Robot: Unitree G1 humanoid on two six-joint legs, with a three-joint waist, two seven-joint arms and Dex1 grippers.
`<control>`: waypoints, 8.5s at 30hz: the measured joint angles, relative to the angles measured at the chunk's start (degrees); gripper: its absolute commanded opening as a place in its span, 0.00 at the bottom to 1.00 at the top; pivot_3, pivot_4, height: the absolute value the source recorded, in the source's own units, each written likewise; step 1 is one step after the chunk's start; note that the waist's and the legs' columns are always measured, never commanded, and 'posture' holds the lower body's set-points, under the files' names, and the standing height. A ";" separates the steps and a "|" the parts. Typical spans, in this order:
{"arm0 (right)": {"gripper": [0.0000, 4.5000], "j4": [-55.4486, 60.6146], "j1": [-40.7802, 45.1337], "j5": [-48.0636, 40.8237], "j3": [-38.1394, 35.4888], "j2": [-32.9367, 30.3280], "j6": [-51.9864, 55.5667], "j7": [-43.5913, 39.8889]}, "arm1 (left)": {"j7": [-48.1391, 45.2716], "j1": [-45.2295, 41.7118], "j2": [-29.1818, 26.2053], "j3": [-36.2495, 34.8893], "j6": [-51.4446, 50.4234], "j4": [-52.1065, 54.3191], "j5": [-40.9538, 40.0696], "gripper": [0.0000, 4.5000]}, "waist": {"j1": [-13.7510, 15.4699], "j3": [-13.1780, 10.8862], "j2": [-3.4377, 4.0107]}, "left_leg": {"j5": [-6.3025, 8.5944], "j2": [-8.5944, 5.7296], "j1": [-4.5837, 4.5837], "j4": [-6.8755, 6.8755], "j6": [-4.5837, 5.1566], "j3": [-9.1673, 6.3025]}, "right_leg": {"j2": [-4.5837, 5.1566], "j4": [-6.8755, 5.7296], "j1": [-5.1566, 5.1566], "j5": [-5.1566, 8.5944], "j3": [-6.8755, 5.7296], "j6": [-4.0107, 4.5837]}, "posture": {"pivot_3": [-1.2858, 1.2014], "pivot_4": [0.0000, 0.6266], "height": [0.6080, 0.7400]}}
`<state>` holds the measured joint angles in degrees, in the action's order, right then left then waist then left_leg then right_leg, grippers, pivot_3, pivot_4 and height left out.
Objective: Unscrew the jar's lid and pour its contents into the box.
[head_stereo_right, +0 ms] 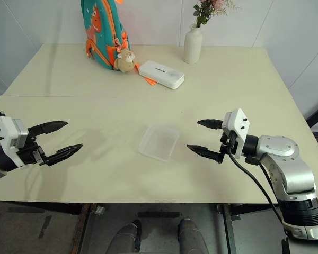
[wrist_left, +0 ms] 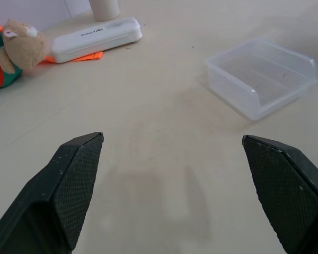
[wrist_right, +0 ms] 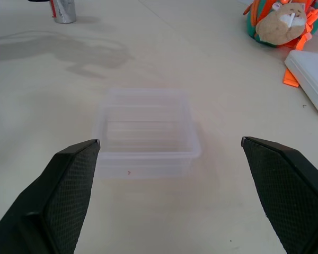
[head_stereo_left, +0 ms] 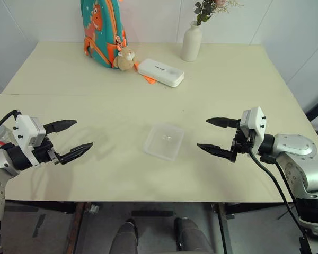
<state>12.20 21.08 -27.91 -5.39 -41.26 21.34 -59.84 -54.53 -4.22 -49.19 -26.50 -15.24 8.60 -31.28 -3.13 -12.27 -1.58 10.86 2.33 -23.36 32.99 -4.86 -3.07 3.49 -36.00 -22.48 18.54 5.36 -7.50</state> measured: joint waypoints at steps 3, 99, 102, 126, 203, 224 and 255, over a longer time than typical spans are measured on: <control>1.00 -0.34 0.36 0.07 0.12 0.03 -0.11 -0.09 | 0.79 0.39 0.06 -0.42 -0.28 0.19 0.00 0.99 | -0.08 0.00 0.00 | 0.04 0.00 0.02 0.05 0.06 0.18 | 0.00 0.00 -0.01 0.00 0.15 0.00 | 0.52 0.24 1.00; 1.00 -2.47 21.15 -3.52 11.09 20.02 4.03 5.69 | 27.18 -20.58 13.54 9.56 5.40 -12.87 9.42 0.44 | 1.28 0.27 -0.46 | 0.50 1.02 0.01 0.27 -0.39 0.67 | -1.05 0.03 -0.28 -0.48 0.52 -0.01 | 0.52 0.24 1.00; 1.00 -2.87 22.28 -2.73 11.14 19.43 5.76 7.24 | 18.99 -22.67 12.54 14.01 -1.32 -8.06 4.59 0.44 | 0.47 0.23 -0.39 | 0.51 1.09 0.04 0.21 -0.40 0.70 | -1.13 0.00 -0.30 -0.44 0.54 0.05 | 0.52 0.24 1.00; 1.00 -8.17 28.27 -0.16 13.11 26.81 12.34 13.77 | 1.03 -32.04 17.97 27.27 -7.50 -9.78 4.49 0.44 | -0.13 0.20 -0.35 | 0.51 1.21 -0.01 0.28 -0.39 0.68 | -1.27 -0.05 -0.36 -0.42 0.56 0.07 | 0.52 0.24 1.00; 0.99 -16.83 37.66 -3.97 11.68 24.11 9.61 -8.57 | -18.17 -37.88 14.50 26.46 -7.94 -13.65 2.15 0.44 | -0.21 0.06 -0.11 | 0.52 1.30 -0.19 0.74 -0.38 0.64 | -1.41 -0.56 -0.62 -0.36 0.60 0.11 | 0.52 0.24 1.00; 0.99 -20.72 41.09 3.84 16.38 27.48 8.26 0.04 | -16.00 -39.03 16.07 26.35 -7.32 -14.94 2.58 0.44 | -0.27 0.06 -0.11 | 0.48 1.33 -0.77 1.08 -0.43 0.62 | -1.52 -1.14 -1.33 -0.33 0.70 0.15 | 0.52 0.24 1.00; 0.99 -21.26 39.24 -3.00 7.74 16.64 10.50 -8.08 | -16.87 -37.70 16.26 25.92 -5.75 -14.62 4.17 0.44 | -1.30 -0.07 0.10 | 0.48 1.41 -0.75 1.17 -0.43 0.63 | -1.71 -1.33 -1.35 -0.33 0.92 0.14 | 0.52 0.24 1.00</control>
<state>-9.06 60.32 -30.92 2.34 -24.63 31.83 -67.92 -71.40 -41.91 -32.92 -0.58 -20.99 -6.02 -27.10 -4.43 -12.33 -1.49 11.34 3.73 -24.11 34.15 -5.29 -2.44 1.78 -37.33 -23.83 18.21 6.27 -7.36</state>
